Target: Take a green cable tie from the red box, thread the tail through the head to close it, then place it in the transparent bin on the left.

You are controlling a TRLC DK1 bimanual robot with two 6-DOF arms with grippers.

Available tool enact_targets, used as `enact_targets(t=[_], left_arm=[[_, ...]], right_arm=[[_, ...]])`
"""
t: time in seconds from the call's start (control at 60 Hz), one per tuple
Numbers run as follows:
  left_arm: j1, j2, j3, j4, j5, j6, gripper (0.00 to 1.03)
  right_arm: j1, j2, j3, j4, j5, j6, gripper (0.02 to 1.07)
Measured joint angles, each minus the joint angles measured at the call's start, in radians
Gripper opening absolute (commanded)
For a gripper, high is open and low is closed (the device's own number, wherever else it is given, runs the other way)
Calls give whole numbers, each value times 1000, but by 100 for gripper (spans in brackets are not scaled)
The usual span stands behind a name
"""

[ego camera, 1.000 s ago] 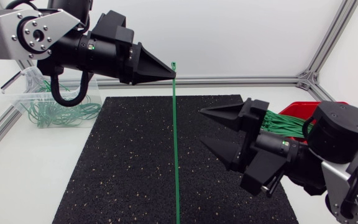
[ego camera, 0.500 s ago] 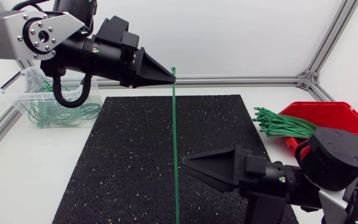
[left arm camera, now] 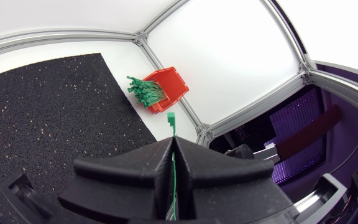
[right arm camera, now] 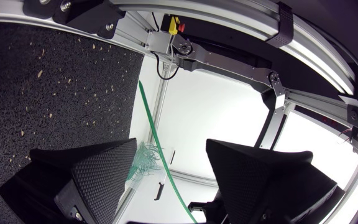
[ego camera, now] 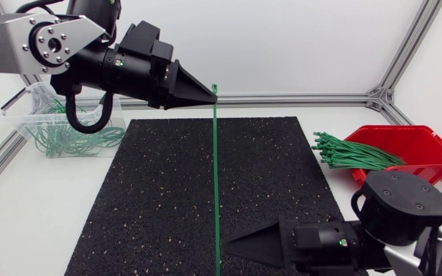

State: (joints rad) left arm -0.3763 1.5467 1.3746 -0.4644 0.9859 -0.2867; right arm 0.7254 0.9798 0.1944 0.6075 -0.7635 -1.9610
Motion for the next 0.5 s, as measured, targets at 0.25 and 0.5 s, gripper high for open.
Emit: enact_targets(t=[0.25, 0.5], left_arm=[[0, 1, -1, 0, 0, 0, 4], [-2, 1, -3, 0, 0, 0, 4]], right_arm=[[15, 21, 0, -2, -3, 0, 46], [27, 69, 0, 16, -3, 0, 37]])
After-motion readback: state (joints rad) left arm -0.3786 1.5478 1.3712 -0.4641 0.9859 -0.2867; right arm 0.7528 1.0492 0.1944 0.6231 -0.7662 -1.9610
